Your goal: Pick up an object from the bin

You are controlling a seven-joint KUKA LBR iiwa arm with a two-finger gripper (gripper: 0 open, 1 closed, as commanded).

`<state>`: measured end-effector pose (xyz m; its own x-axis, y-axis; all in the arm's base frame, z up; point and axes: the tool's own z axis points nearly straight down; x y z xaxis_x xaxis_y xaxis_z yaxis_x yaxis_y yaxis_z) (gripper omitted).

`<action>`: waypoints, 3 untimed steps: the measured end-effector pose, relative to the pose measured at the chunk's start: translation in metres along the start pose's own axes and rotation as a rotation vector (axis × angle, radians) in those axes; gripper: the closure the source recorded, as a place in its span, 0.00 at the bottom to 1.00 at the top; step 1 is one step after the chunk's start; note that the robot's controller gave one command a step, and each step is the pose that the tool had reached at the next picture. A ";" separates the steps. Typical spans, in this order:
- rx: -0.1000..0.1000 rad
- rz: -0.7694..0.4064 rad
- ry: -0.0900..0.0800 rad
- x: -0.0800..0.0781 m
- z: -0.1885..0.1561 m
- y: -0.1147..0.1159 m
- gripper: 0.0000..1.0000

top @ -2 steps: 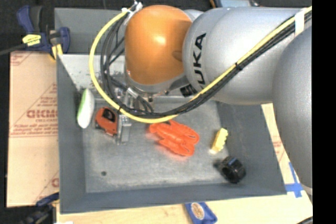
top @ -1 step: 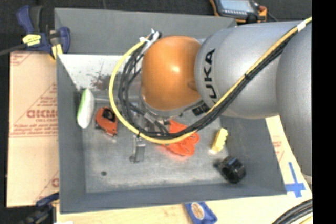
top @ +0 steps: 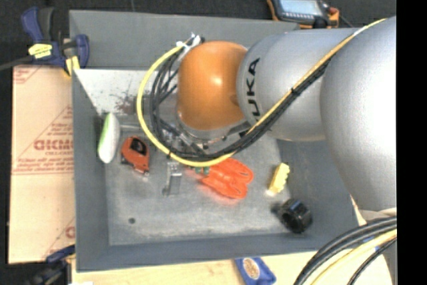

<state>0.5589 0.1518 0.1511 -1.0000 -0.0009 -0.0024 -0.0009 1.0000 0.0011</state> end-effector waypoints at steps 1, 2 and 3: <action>0.000 -0.027 -0.002 -0.021 0.014 -0.028 0.00; 0.000 -0.040 -0.001 -0.047 0.012 -0.079 0.00; 0.004 -0.022 -0.002 -0.058 0.014 -0.105 0.00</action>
Offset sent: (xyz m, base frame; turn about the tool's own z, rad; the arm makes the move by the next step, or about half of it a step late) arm 0.0692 -0.1136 -0.0096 0.0347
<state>0.6172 0.0464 0.1370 -0.9997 -0.0232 -0.0043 -0.0232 0.9997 -0.0027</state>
